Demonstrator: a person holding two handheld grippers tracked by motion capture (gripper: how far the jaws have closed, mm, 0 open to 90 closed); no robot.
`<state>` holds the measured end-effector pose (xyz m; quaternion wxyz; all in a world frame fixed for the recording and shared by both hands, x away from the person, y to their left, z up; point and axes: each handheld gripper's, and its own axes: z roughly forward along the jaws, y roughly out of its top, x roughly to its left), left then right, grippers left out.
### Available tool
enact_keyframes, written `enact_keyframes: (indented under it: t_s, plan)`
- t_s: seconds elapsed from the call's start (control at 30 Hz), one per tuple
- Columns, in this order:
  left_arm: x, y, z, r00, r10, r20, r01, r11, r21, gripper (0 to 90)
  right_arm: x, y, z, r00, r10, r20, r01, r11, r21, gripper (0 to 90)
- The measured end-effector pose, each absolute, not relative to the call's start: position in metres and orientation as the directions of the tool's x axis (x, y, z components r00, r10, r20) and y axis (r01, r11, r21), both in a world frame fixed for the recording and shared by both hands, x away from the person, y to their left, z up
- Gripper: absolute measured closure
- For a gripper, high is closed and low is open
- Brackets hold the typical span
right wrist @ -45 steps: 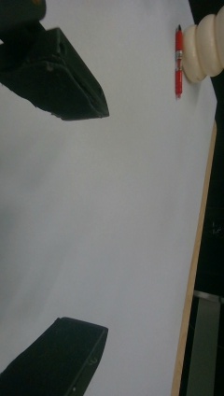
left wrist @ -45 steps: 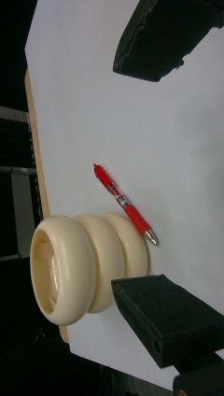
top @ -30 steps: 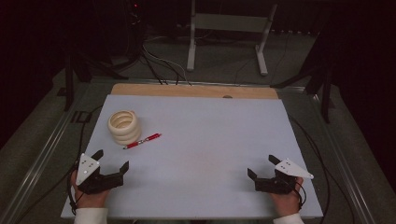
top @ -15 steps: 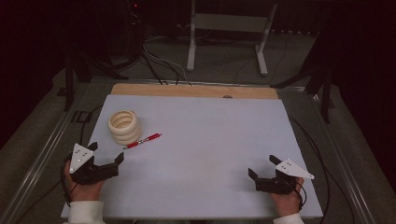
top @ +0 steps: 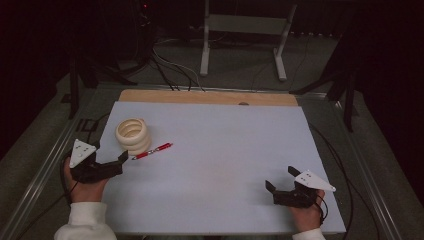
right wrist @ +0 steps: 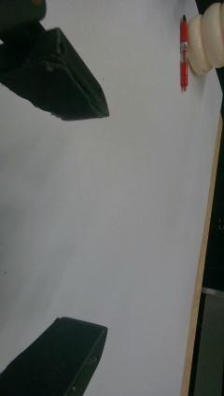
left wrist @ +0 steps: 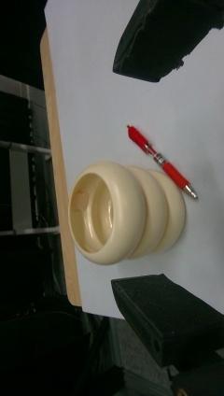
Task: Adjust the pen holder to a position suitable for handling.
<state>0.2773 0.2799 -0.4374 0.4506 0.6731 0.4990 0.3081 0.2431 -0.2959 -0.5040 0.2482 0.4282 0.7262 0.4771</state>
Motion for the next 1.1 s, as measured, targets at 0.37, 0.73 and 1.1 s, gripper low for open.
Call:
enact_keyframes:
  t_s: [0.37, 0.73, 1.1]
  plan:
    - [0.315, 0.281, -0.435, 0.295, 0.954, -0.058, 0.465, -0.09, 0.881, 1.5, 0.243, -0.295, -0.505, -0.512, 0.858, 0.049, 0.388, 0.18, 0.904, 0.1]
    - [0.349, 0.275, -0.43, 0.276, 0.961, -0.016, 0.524, -0.137, 0.84, 1.6, 0.244, -0.293, -0.505, -0.519, 0.853, 0.047, 0.388, 0.186, 0.903, 0.1]
    - [0.38, 0.282, -0.438, 0.232, 0.971, -0.062, 0.616, -0.098, 0.782, 5.4, 0.244, -0.293, -0.505, -0.521, 0.852, 0.051, 0.389, 0.184, 0.903, 0.1]
